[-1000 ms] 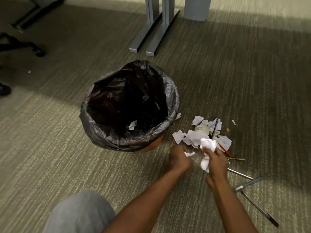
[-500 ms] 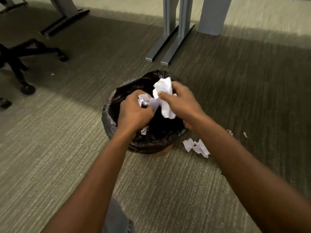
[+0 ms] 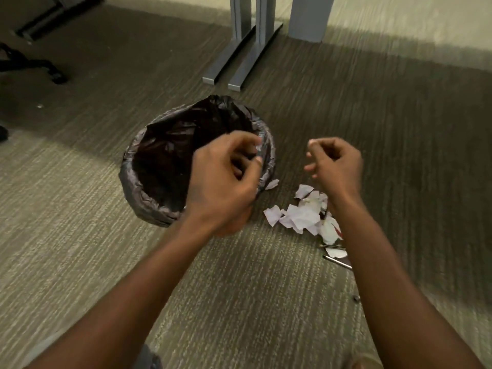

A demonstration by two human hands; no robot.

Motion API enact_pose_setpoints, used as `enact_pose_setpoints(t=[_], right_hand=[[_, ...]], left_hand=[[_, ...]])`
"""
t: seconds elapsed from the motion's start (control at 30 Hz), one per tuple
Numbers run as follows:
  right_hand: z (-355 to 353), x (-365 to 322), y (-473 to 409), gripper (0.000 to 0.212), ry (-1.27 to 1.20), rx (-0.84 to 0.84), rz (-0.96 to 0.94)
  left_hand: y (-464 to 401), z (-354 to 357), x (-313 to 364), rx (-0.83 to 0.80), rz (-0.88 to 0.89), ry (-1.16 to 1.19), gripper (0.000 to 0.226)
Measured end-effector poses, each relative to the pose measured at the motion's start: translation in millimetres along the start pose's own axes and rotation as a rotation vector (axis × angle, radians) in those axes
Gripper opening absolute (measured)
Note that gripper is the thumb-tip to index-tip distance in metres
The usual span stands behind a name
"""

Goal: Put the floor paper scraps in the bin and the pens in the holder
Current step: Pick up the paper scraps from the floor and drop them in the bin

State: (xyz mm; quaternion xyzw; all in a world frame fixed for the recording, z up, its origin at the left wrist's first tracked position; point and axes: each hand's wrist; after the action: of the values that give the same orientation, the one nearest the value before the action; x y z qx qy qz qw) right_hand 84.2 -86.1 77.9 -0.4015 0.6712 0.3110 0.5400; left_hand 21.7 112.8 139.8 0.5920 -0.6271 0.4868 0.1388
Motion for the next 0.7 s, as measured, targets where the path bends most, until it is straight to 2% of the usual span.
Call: enact_pose_setpoints(t=[0.1, 0.17, 0.27, 0.33, 0.4, 0.53, 0.6, 0.7], right_hand=[[-16, 65, -3, 0.005, 0.157, 0.056, 0.134], [-22, 103, -2, 0.006, 0.322, 0.011, 0.161], [-26, 144, 6, 0.030, 0.628, -0.104, 0.053], [-28, 163, 11, 0.046, 0.762, -0.214, -0.047], [-27, 175, 11, 0.058, 0.859, -0.300, -0.139], [-19, 189, 7, 0.078, 0.991, -0.412, -0.252], [-15, 196, 5, 0.074, 1.011, -0.411, -0.261], [-10, 203, 8, 0.048, 0.943, -0.316, -0.260]], left_hand=[[31, 59, -2, -0.317, 0.119, -0.015, 0.018], [48, 100, -24, -0.561, 0.057, -0.127, 0.026], [66, 146, -70, -0.814, -0.128, -0.364, 0.047], [71, 161, -98, -0.834, -0.210, -0.437, 0.052], [72, 167, -121, -0.803, -0.220, -0.494, 0.048], [71, 180, -150, -0.736, -0.228, -0.579, 0.056], [72, 189, -158, -0.764, -0.192, -0.573, 0.058], [74, 202, -164, -0.784, -0.181, -0.545, 0.061]])
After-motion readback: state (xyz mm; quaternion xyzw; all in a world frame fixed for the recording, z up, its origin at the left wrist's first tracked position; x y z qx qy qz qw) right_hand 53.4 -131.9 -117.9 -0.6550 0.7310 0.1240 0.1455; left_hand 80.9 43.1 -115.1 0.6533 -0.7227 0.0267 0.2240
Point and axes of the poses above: each hand's wrist, its own y-axis away from the middle knuckle, its own z-axis out of the palm, x = y × z, and after that the axes turned 10 degrees about x, right-handed
